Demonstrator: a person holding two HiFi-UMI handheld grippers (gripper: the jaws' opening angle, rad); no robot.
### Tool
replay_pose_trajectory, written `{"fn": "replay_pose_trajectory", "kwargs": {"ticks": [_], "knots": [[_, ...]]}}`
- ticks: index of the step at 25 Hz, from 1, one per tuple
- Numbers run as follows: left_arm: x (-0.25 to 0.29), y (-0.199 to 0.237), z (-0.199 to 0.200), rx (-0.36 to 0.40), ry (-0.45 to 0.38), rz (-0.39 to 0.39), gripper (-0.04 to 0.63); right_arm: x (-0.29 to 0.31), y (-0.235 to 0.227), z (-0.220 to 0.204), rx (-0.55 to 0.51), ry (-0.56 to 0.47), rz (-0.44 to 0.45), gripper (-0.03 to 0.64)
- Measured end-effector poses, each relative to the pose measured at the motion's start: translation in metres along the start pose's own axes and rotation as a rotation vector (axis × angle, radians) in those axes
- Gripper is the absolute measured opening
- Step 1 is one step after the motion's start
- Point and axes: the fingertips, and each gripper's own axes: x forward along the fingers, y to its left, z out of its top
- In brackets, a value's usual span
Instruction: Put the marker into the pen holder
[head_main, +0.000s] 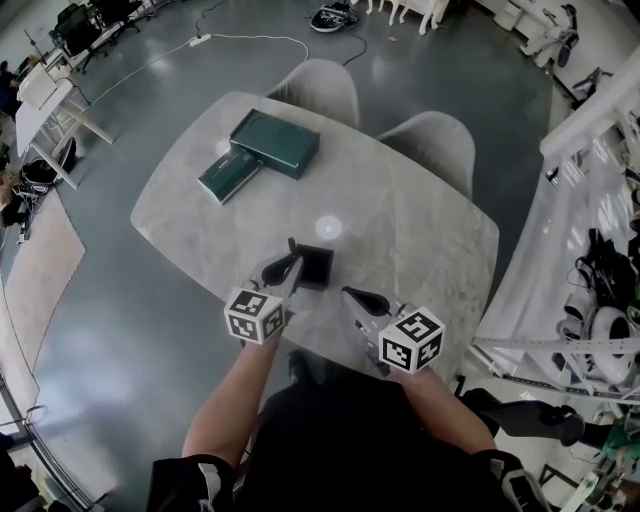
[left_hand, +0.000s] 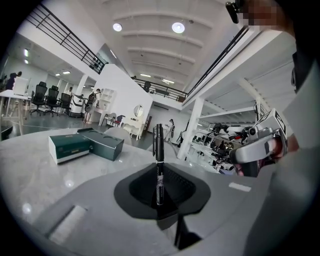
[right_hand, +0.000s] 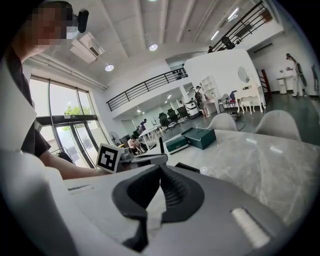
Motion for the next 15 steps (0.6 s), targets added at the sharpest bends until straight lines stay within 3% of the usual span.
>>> {"fn": "replay_pose_trajectory", "kwargs": {"ticks": [9,15], "knots": [[-0.012,0.004,-0.028,0.05,0.084,-0.006,0.044,0.007,0.007,-0.005,0.006,0.007,0.007,0.003],[-0.01,0.001,-0.041,0.164,0.182,0.004,0.044,0.011,0.01,-0.004,0.003,0.011,0.009,0.003]]}}
